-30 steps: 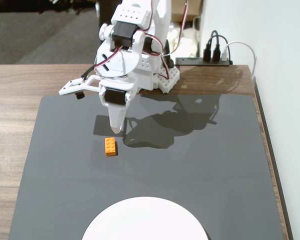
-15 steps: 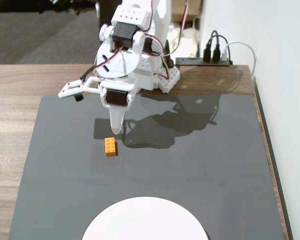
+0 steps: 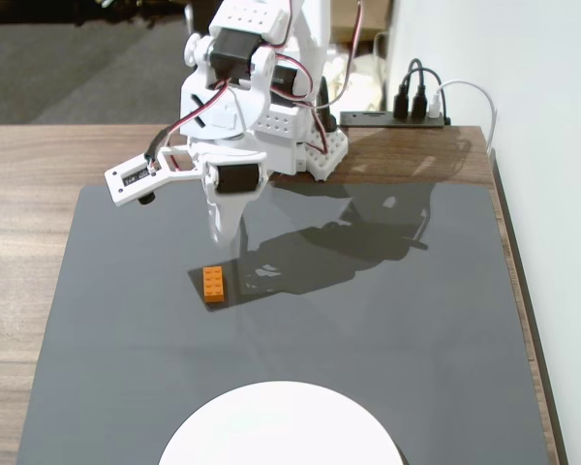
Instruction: Grasp a lego block and put it on the plate.
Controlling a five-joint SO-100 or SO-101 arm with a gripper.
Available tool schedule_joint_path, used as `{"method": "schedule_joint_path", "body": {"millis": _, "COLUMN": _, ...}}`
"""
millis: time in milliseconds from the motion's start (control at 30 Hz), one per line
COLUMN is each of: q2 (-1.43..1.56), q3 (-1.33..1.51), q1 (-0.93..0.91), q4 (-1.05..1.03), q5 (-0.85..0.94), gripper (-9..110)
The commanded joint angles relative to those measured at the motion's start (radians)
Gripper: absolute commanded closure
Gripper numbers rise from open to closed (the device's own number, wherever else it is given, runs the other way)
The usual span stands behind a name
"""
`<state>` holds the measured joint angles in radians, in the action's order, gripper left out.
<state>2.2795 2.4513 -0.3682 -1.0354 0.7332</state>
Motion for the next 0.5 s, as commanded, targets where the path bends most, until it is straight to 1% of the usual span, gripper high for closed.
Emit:
{"method": "schedule_joint_path", "body": {"millis": 0, "q2": 0.002, "q3": -0.061, "q1": -0.020, "q4": -0.041, "q5": 0.104, "gripper": 101}}
{"method": "schedule_joint_path", "body": {"millis": 67, "q2": 0.002, "q3": -0.069, "q1": -0.043, "q4": -0.066, "q5": 0.173, "gripper": 101}}
{"method": "schedule_joint_path", "body": {"millis": 200, "q2": -0.020, "q3": -0.089, "q1": -0.084, "q4": -0.051, "q5": 0.310, "gripper": 101}}
{"method": "schedule_joint_path", "body": {"millis": 400, "q2": -0.063, "q3": -0.146, "q1": -0.121, "q4": 0.063, "q5": 0.566, "gripper": 101}}
{"method": "schedule_joint_path", "body": {"millis": 467, "q2": -0.084, "q3": -0.173, "q1": -0.120, "q4": 0.084, "q5": 0.607, "gripper": 101}}
